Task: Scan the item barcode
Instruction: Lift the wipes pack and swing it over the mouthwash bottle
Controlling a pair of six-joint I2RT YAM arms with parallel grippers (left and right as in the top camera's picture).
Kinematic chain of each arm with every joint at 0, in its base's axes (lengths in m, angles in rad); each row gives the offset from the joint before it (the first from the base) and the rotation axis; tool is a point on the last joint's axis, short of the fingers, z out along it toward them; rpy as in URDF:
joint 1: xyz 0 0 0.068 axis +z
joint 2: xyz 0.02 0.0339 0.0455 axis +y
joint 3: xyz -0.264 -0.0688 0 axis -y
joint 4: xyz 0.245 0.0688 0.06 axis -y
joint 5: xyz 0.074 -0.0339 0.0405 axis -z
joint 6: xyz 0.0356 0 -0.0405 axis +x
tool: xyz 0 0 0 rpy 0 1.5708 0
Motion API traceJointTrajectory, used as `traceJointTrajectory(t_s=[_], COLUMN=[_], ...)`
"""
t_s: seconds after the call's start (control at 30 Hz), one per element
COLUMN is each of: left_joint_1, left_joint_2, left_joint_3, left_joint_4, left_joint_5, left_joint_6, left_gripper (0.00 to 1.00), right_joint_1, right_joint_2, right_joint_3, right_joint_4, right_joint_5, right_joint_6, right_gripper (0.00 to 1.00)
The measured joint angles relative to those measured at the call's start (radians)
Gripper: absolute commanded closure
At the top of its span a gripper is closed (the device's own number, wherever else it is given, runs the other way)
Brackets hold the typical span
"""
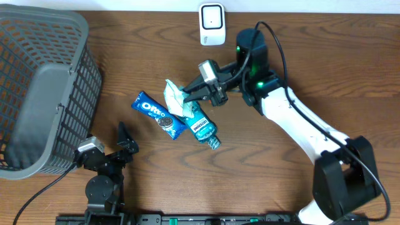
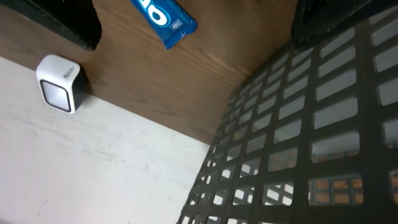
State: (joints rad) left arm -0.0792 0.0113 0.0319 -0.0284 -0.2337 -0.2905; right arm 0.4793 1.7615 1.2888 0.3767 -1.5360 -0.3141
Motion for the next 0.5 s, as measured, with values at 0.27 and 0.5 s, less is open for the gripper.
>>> traceJointTrajectory(t_s=[0.27,0.5], left_joint_1=[0.000,0.000], left_joint_2=[0.000,0.000], left_joint_3=[0.000,0.000], left_joint_4=[0.000,0.000], left_joint_5=[0.000,0.000], left_joint_6=[0.000,0.000], left_gripper=[0.02,0.02], right_joint_1=[0.044,0.049], right_joint_2=[-0.054,-0.060], right_joint_3=[0.004,0.005], right_joint_4=[0.431,0.403], right_joint_5=[-0.009,0.084], right_joint_6=[0.428,1.237], right_gripper=[0.98,0.99])
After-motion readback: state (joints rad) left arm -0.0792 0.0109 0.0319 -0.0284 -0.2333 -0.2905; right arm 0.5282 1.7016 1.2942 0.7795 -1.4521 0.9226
